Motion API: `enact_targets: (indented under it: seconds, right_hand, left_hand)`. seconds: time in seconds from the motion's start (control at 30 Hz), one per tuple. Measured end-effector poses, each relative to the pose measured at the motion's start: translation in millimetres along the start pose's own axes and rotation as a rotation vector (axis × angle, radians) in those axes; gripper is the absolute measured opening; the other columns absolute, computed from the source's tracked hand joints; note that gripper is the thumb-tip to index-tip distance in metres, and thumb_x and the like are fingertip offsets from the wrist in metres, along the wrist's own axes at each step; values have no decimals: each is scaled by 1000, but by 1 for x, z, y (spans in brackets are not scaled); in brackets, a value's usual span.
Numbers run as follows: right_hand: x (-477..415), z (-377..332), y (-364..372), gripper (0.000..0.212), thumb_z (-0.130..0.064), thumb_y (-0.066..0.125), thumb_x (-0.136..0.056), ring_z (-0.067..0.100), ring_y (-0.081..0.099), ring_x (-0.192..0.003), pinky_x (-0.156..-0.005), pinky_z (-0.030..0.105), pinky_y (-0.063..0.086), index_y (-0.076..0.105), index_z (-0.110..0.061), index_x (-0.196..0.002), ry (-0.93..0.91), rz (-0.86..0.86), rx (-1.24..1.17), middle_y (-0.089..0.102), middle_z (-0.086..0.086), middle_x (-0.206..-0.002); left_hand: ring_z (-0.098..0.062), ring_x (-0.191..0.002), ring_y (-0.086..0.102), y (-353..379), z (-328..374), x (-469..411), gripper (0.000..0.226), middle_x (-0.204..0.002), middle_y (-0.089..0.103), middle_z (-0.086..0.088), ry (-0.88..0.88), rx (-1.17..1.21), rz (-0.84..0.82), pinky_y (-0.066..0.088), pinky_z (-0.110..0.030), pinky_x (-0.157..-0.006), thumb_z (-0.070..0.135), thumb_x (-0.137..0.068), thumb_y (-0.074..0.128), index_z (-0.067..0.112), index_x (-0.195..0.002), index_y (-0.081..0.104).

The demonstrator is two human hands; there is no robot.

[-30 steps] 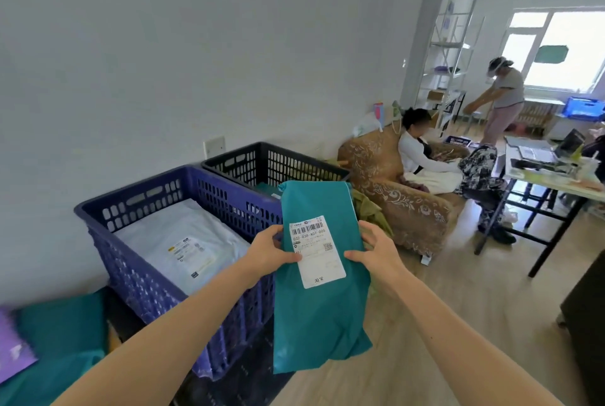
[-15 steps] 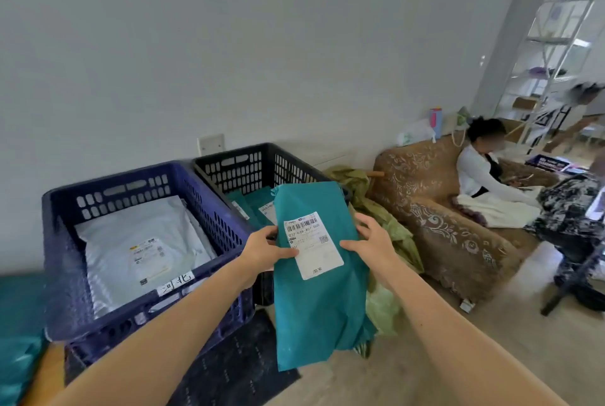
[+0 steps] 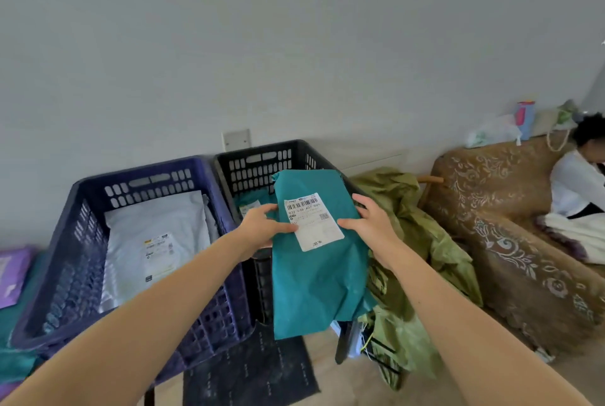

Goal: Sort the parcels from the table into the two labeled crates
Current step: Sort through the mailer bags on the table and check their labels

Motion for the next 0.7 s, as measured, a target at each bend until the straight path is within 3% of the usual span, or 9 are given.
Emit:
enact_targets:
  seconds: [0.1,0.27,0.4,0.57,0.63,0.7]
  right_hand:
    - [-32,-5,10,67,-12,75,-80,-3,55,-89,-59,13,44,44,-22,-138,-20,-33,10,56,-10,-115]
    - [-95,-10,24,69,-12,74,-82,11,53,-106,-72,22,46,40,-19,-142,-16,-76,32,51,1,-137]
    - [-154,-17,41,72,-10,74,-82,9,54,-105,-66,18,45,39,-18,-144,-12,-133,89,50,4,-140]
    - [-226,-6,60,74,-4,72,-81,13,53,-109,-70,19,46,37,-16,-146,22,-182,161,48,4,-142]
    - [-245,7,68,75,-3,72,-81,15,53,-115,-83,26,49,37,-16,-146,37,-201,194,46,4,-144]
    - [-259,22,76,74,-3,71,-81,20,50,-124,-100,36,47,36,-17,-145,61,-216,224,44,5,-146]
  left_hand:
    - [-20,-84,72,-8,9,-27,56,-99,71,-3,-17,10,14,60,-34,-66,-2,-73,79,14,-121,54]
    - [-16,-84,71,-23,20,-79,48,-99,72,-2,-30,-18,40,58,-28,-61,0,-75,79,12,-118,60]
    - [-15,-82,68,-37,28,-129,48,-98,69,1,-65,-43,76,54,-23,-55,2,-75,80,15,-115,58]
    - [-11,-69,65,-52,21,-193,58,-86,67,3,-133,-35,111,49,-17,-42,-3,-74,79,13,-124,55]
    - [-11,-69,66,-55,10,-213,56,-87,67,3,-177,-76,106,51,-18,-44,-4,-74,78,8,-124,56]
    - [-15,-78,68,-59,-4,-231,58,-93,68,1,-220,-84,114,57,-27,-57,-5,-74,78,10,-126,56]
Point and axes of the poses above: each hand's wrist, its own x-axis away from the middle knuckle, its own y-axis out of the palm, z = x × y, the point moved 8 cm from there along -x, towards the middle knuckle
